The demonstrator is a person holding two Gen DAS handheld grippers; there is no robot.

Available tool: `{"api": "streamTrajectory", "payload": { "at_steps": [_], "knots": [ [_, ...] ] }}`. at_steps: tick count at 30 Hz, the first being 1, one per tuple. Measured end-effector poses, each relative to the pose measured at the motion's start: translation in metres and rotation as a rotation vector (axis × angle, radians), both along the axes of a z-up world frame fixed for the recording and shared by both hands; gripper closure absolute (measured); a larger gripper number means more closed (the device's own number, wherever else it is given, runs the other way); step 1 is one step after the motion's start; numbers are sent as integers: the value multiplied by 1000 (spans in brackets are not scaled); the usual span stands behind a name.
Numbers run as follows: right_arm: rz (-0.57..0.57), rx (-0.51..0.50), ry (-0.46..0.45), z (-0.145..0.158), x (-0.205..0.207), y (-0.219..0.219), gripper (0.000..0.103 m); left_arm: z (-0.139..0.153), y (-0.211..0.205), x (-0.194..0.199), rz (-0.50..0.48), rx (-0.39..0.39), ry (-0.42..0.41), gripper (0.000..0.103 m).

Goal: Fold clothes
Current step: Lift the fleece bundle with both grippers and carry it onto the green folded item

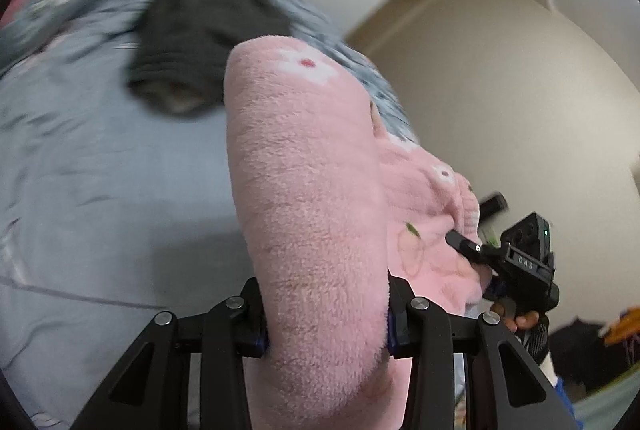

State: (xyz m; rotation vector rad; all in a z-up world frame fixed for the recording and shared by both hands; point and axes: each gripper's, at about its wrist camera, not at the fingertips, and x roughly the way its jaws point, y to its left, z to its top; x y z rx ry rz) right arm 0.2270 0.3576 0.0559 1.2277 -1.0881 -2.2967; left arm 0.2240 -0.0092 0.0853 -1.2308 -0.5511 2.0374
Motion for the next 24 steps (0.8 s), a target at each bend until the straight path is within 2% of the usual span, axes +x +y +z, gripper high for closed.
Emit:
{"api": "streamTrajectory", "payload": {
  "at_steps": [8,12,16,21,24],
  "knots": [
    [-153,112,6,32,58,150,68,6,169,4,-237,32,-23,60],
    [-208,174,-20,39,79,213,68,-5,257,8,-346,44,-55,60],
    [-254,220,-55,37,97,272,68,-20,331,8,-401,65,-74,60],
    [-276,292,-101,34,97,322,68,-34,369,18,-448,87,-114,60],
    [-250,336,-106,34,91,340,68,-30,366,25,-461,74,-90,60]
  ]
}}
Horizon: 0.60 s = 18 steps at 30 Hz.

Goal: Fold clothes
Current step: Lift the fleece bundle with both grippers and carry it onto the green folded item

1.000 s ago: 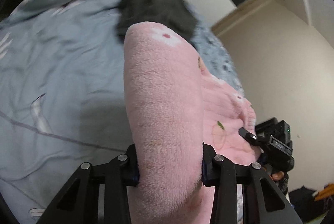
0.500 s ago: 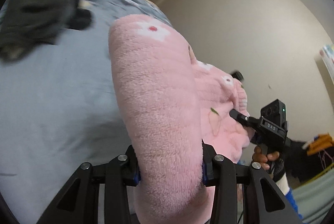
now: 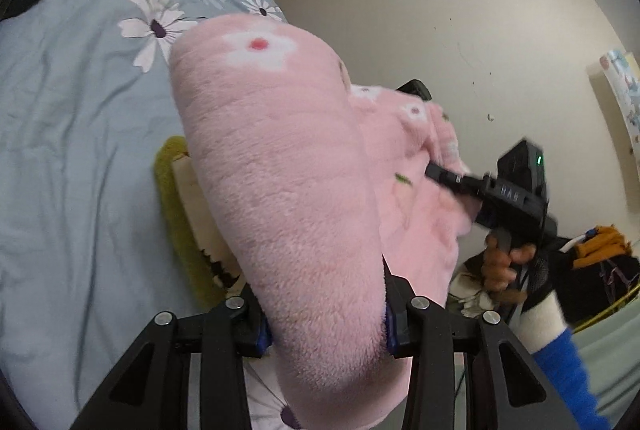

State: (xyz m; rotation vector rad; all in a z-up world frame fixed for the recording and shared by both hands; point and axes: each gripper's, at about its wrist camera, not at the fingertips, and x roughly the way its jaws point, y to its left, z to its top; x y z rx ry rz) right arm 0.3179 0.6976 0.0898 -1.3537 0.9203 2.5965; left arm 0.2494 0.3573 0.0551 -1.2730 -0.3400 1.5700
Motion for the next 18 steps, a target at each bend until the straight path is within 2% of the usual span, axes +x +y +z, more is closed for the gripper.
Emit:
{"api": "streamTrajectory", "payload": {
  "at_steps": [3,8,11,15,18],
  "knots": [
    [15,11,-14,-12,-6,10,68,5,-9,-2,0,-33,26,60],
    [-17,-31,-55,-57,-15,26,67,-18,-13,-13,23,-75,-16,59],
    [-45,-63,-50,-75,-16,32,66,-23,-12,-9,17,-90,-10,57],
    [-59,-75,-59,-84,-16,36,64,-23,-10,-9,6,-104,-3,55],
    [-62,-66,-63,-79,-17,35,57,-10,-3,-2,-3,-109,16,53]
  ]
}}
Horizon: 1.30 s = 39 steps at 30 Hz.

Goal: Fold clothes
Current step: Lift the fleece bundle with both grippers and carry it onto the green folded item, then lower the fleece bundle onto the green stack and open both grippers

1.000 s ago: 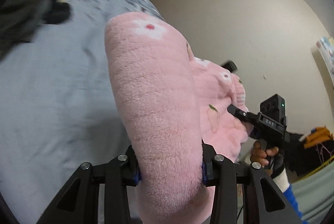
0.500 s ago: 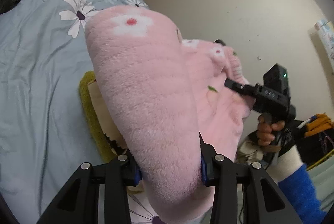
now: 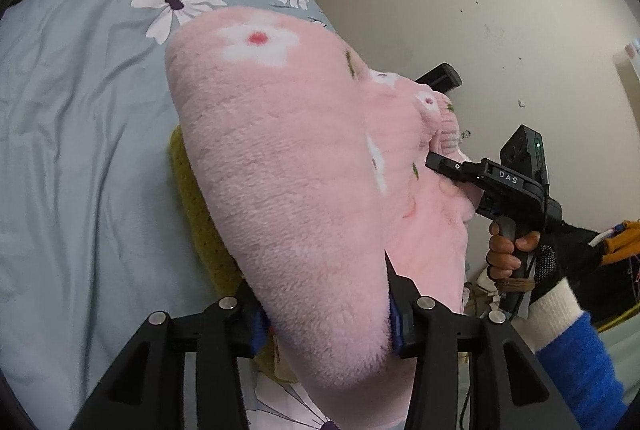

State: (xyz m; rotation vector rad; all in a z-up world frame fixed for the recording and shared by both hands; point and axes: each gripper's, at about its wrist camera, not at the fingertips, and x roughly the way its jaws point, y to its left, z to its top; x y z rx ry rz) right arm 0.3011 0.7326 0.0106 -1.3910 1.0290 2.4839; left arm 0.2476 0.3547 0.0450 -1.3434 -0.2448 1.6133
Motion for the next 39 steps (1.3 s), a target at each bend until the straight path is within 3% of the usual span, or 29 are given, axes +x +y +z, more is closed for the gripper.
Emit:
{"api": "streamTrajectory", "payload": {
  "at_steps": [6,10,14,18,21,24,29,34,39],
  "knots": [
    [-19,53,-22,18,8,-1,45,-3,-42,-21,31,-43,36,38],
    [-71,108,1,45,22,-1,45,3,-73,-32,76,-65,71,35],
    [-102,205,29,78,34,-8,44,27,-55,-27,133,-93,172,34],
    [-62,307,94,105,45,-35,44,49,-32,-14,82,-136,345,33],
    [34,361,125,102,48,-65,45,59,-7,-1,8,-151,471,32],
    [103,403,92,81,46,-80,45,62,15,5,-63,-158,552,32],
    [70,401,47,47,48,-69,44,42,42,-15,-95,-206,537,32],
    [47,371,51,32,49,-61,44,15,49,-35,-75,-218,454,31],
    [42,358,40,19,45,-58,44,4,52,-34,-90,-221,452,27]
  ]
}}
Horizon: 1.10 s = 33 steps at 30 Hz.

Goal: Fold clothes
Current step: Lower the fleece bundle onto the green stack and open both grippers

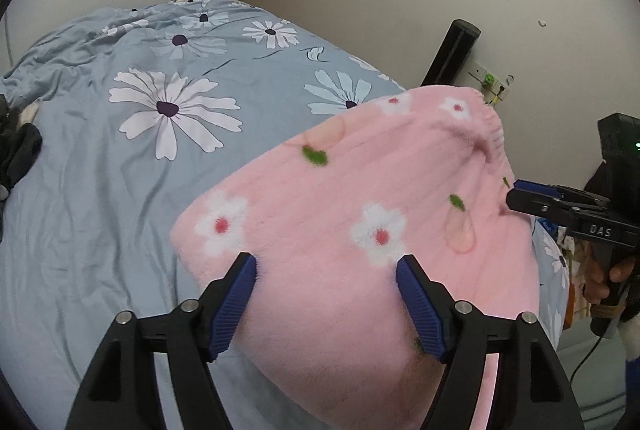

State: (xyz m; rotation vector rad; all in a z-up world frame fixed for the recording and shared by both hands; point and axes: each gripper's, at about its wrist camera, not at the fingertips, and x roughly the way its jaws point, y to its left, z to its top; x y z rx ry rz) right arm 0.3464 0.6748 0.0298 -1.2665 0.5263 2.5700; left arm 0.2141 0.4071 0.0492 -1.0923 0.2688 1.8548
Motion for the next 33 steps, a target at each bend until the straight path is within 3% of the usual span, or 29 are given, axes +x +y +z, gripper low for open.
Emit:
{"api": "streamTrajectory", "payload": {
  "at_steps": [4,11,16,23,27,33],
  "knots": [
    [-16,-6,2,2,2,2,44,13,-4,8,-3,3,26,27],
    [3,29,73,36,25,-23,44,44,-28,49,3,94,64,27],
    [40,33,85,33,35,-47,44,32,-35,89,-56,48,122,27],
    [18,-1,21,1,25,-48,44,11,-29,86,-56,-7,99,24],
    [1,-10,20,1,27,-51,44,16,-30,86,-46,0,90,24],
    [-17,-31,108,19,55,-81,44,26,-49,94,19,42,64,23]
  ]
}}
